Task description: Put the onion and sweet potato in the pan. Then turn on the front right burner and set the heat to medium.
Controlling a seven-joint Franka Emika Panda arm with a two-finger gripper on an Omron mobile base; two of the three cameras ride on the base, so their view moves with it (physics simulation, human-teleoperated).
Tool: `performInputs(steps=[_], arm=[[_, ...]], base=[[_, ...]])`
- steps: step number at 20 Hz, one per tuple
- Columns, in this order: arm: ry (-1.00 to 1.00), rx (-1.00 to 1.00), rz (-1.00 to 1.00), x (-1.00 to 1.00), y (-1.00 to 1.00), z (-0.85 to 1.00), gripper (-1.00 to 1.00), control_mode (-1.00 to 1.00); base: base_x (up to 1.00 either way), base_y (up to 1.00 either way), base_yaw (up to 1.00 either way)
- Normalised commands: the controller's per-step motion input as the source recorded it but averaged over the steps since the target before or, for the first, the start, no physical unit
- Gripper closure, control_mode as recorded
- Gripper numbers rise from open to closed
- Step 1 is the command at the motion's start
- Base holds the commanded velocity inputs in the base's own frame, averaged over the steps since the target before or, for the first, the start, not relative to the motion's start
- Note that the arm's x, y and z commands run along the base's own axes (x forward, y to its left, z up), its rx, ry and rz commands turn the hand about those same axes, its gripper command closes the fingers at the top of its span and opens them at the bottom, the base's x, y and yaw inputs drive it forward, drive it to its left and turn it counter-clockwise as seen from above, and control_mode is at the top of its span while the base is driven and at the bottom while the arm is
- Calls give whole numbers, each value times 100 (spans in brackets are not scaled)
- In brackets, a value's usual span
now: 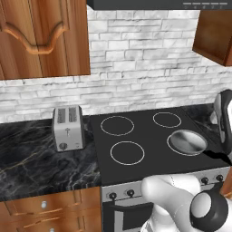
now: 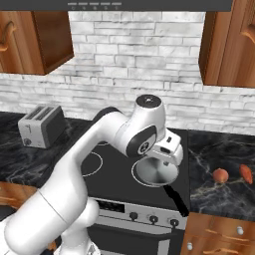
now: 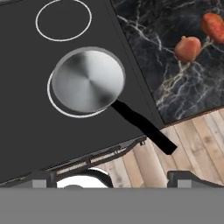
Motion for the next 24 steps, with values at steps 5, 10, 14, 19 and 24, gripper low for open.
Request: performInputs(steps=[5,10,14,19,24], arm=[[0,0,-18,35,-6,-5,-100,-100],[1,-1,-10,42,-18,0,-100,-100],[0,1,4,59,-44,0,-100,-100],[10,1,7,27,-37,-21,-100,-100],[7,2,9,20,-29,-25,-100,-100]], base=[[0,0,0],[0,0,0],[0,0,0],[0,0,0],[0,0,0]])
